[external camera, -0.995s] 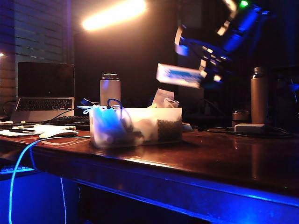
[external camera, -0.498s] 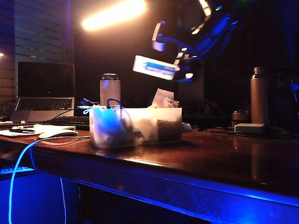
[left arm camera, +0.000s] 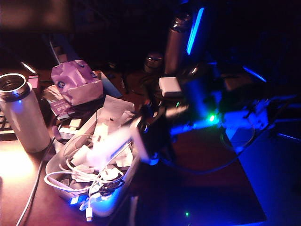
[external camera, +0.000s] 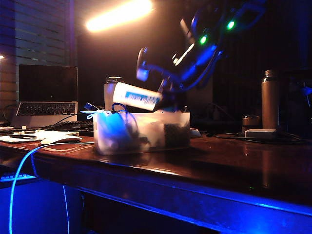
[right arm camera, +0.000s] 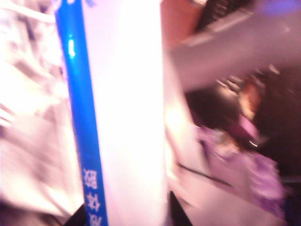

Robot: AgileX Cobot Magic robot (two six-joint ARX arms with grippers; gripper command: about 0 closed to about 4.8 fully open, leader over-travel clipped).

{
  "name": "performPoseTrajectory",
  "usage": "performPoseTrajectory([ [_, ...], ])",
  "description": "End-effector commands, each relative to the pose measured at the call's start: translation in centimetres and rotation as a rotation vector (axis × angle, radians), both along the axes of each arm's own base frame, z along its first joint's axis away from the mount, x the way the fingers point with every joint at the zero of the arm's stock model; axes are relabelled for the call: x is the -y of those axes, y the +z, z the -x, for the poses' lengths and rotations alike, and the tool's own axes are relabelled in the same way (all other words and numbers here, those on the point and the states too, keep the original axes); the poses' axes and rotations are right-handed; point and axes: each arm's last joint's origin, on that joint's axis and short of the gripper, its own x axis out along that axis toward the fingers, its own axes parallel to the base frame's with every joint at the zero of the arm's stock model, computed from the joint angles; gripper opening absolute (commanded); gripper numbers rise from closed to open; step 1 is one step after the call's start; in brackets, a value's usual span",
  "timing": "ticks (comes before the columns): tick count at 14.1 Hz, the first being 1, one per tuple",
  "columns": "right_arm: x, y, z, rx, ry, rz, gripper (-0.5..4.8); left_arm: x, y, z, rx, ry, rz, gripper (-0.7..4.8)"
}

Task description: Pick up the liquid glue and place it into the translucent box.

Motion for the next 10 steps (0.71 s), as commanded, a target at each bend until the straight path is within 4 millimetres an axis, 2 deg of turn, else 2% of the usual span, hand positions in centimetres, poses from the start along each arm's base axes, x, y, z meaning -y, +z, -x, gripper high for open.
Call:
performPoseTrajectory([
  [1,-0.6,-0.6,-0.4,0.023,0.007,-0.009,1.39,0.0,0.3,0.1,0.021,-0.006,0.006,-0.03],
  [2,-0.6,-0.8,-0.5,0.021,0.004,-0.006,1.57,0.0,0.3,0.1,0.02,-0.006,0.006,-0.03],
  [3,-0.6,-0.7,-0.5,0.028,0.004,-0.01,2.68,0.0,0.3,0.1,0.019,-0.006,0.006,-0.03],
  [4,-0.6,-0.6,-0.6,0.044,0.002,-0.017,3.48,0.0,0.3,0.1,0.02,-0.006,0.006,-0.03],
  [7,-0.6,0.1,-0.6,0.063,-0.028,-0.058,3.43,0.0,0.3,0.1,0.021,-0.006,0.006,-0.03],
  [8,-0.5,0.8,-0.5,0.064,-0.048,-0.082,2.78,0.0,0.3,0.1,0.02,-0.006,0.007,-0.03],
  [9,-0.3,1.9,-0.2,0.065,-0.083,-0.116,1.76,0.0,0.3,0.1,0.017,-0.005,0.008,-0.03],
  [10,0.2,3.7,0.3,0.066,-0.194,-0.185,0.34,0.0,0.2,0.1,0.006,-0.004,0.01,-0.03],
])
